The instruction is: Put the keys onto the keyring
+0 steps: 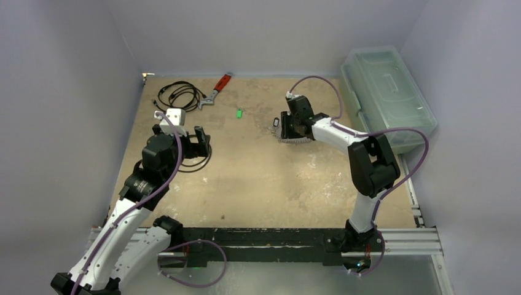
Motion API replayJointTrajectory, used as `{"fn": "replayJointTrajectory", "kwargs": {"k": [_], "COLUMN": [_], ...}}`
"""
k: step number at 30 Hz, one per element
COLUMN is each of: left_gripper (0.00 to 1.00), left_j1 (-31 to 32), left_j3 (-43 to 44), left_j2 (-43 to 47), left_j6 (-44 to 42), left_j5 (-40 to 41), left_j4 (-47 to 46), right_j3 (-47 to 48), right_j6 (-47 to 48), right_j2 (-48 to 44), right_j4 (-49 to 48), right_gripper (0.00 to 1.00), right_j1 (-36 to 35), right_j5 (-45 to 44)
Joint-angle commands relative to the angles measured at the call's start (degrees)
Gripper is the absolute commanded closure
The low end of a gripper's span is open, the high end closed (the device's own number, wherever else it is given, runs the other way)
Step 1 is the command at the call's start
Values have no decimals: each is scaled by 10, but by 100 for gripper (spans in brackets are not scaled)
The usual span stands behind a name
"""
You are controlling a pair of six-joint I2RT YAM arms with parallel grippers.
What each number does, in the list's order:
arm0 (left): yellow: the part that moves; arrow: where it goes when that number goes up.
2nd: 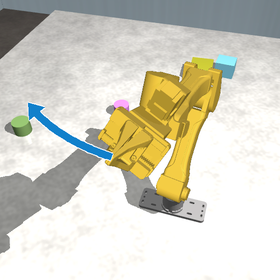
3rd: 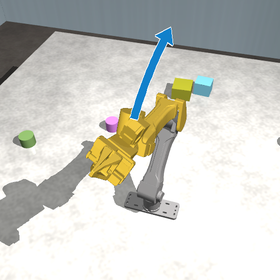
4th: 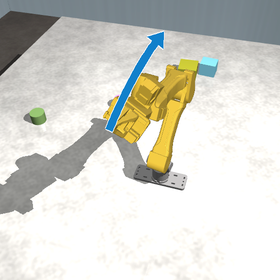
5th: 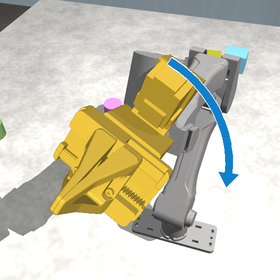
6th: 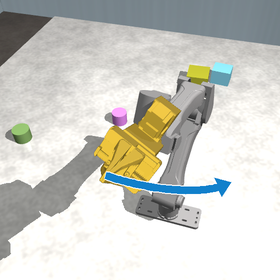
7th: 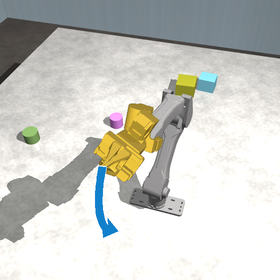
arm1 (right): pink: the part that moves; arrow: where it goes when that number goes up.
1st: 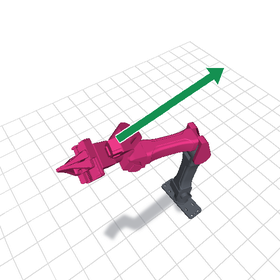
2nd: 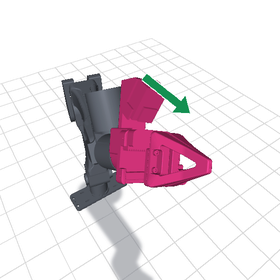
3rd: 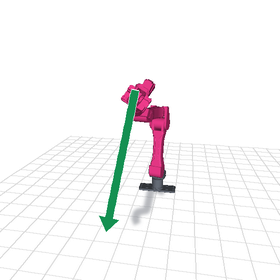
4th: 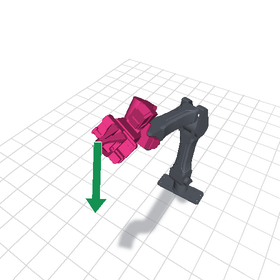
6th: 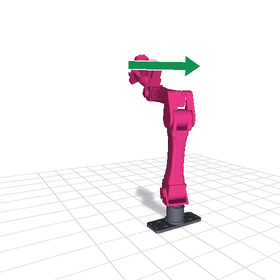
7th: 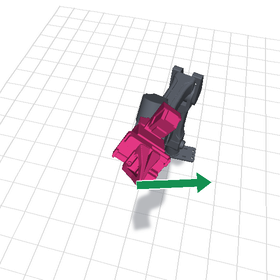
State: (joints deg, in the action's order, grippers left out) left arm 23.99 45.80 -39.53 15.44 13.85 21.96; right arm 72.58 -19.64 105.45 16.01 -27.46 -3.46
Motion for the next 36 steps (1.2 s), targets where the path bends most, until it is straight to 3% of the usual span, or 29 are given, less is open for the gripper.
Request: {"fn": "replayJointTrajectory", "kwargs": {"k": [1, 26, 36], "left_gripper": [3, 4, 4], "left_j1": [-4, -4, -4], "left_j3": [2, 1, 0], "left_j2": [-3, -13, -11], "left_j6": [5, 6, 5], "left_j5": [-8, -17, -18], "left_j4": [-17, -20, -20], "right_j3": [-4, 2, -4], "right_j6": [2, 51, 58], "right_j2": [1, 51, 42], "right_j4": [-27, -26, -22], "right_gripper": [59, 58, 61], "right_j1": [20, 53, 53], "right_j5": [32, 151, 154]}}
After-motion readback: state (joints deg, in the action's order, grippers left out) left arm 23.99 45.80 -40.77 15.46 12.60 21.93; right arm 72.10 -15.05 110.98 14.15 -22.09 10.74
